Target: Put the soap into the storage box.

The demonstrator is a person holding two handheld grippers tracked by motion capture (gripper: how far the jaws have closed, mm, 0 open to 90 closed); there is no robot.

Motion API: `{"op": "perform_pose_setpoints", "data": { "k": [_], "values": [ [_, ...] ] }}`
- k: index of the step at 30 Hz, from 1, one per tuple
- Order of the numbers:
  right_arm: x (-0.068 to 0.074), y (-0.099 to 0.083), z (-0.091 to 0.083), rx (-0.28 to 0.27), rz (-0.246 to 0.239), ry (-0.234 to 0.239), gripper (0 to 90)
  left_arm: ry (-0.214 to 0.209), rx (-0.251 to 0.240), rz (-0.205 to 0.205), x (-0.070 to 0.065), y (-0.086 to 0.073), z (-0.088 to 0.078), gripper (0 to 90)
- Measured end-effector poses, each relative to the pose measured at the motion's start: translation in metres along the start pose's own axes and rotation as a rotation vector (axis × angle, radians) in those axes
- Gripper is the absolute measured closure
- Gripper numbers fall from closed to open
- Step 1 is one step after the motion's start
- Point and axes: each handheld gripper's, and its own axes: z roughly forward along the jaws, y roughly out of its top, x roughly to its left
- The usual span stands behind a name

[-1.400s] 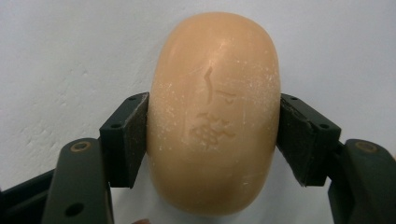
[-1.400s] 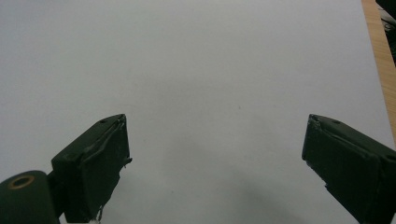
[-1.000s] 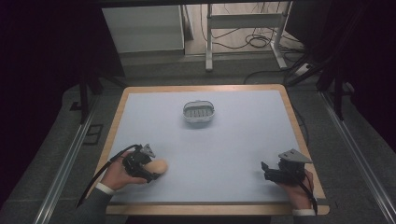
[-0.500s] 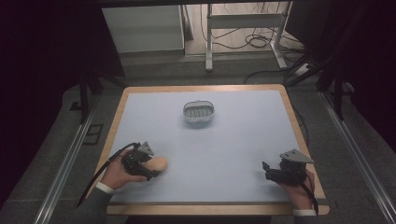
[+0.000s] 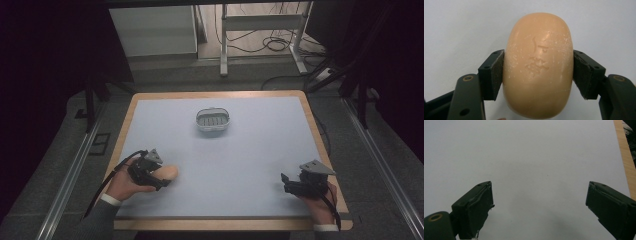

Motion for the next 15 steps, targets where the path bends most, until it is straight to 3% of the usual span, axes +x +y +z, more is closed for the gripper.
{"op": "perform_pose_setpoints", "data": {
  "k": [7,15],
  "values": [
    [-0.0024,-0.0004,-0.0007,-0.002,0.003,-0.004,7.2,-0.007,0.015,0.004,0.0005,0.0028,0.0043,32.2],
    [-0.0028,-0.0007,-0.0006,0.001,0.003,-0.005,7.3,-0.003,0.001,0.007,0.0005,0.0056,0.0015,32.3]
  ]
}}
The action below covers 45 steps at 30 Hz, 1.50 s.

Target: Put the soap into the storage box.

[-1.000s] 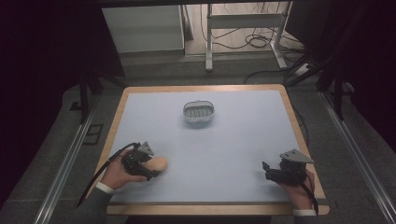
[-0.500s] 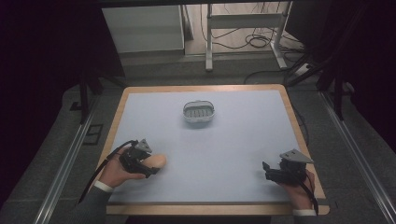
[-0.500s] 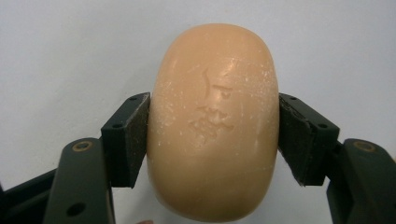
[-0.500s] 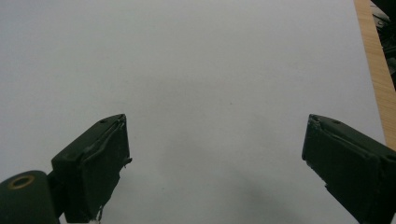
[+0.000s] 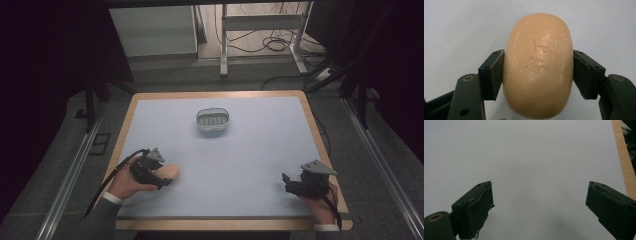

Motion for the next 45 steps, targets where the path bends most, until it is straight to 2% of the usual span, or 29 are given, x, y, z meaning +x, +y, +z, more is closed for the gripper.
{"op": "perform_pose_setpoints", "data": {
  "k": [10,45],
  "values": [
    [-0.001,0.0,0.0,-0.001,0.004,-0.005,7.2,-0.001,-0.02,0.008,0.0,0.008,-0.002,32.3],
    [-0.005,-0.002,0.001,0.005,0.006,-0.013,7.2,0.01,-0.031,0.032,0.01,0.036,0.0,32.4]
  ]
}}
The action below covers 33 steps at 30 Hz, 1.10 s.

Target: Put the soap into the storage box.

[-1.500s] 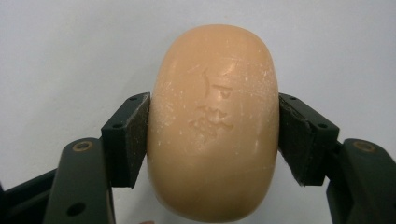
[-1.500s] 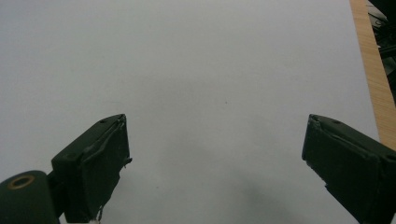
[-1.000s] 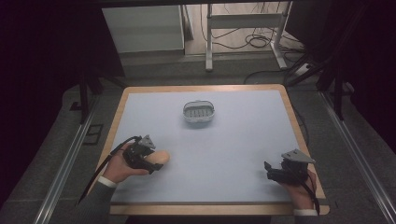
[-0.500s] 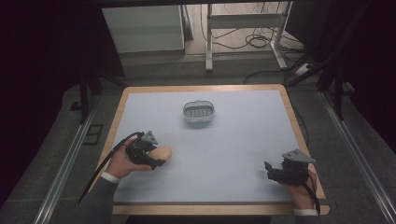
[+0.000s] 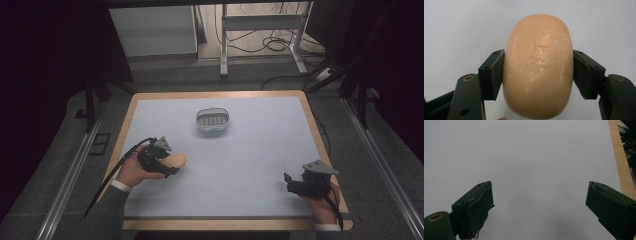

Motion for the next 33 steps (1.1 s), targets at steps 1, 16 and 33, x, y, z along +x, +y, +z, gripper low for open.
{"op": "perform_pose_setpoints", "data": {
  "k": [1,16,33],
  "values": [
    [0.0,0.0,0.0,0.0,-0.001,-0.001,7.2,-0.002,-0.004,0.001,0.001,0.002,0.0,32.4],
    [-0.001,-0.001,0.001,0.005,0.0,-0.002,7.2,-0.001,-0.016,0.008,0.009,0.017,0.004,32.4],
    [-0.002,-0.002,0.002,0.01,0.0,-0.006,7.2,-0.008,-0.03,0.004,0.025,0.033,0.007,32.4]
  ]
}}
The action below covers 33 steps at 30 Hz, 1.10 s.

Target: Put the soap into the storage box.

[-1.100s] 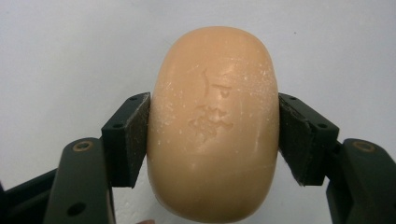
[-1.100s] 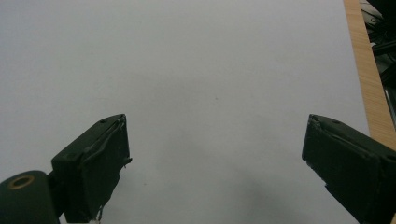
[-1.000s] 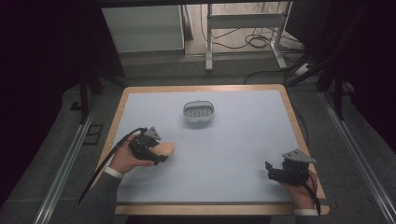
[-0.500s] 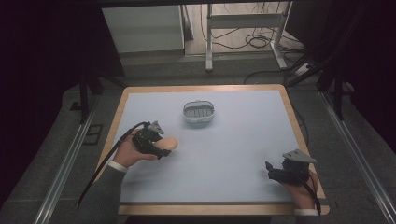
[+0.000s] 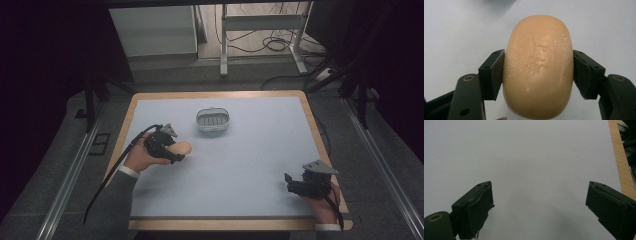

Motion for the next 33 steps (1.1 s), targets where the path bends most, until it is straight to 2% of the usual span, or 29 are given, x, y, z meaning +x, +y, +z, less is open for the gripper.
{"op": "perform_pose_setpoints", "data": {
  "k": [9,33],
  "values": [
    [0.0,0.0,0.0,0.002,0.003,-0.001,7.2,-0.001,0.004,-0.009,0.006,0.002,0.004,32.5],
    [-0.003,-0.001,0.0,0.007,0.006,-0.007,7.2,0.001,0.007,0.01,0.017,0.027,0.01,32.5]
  ]
}}
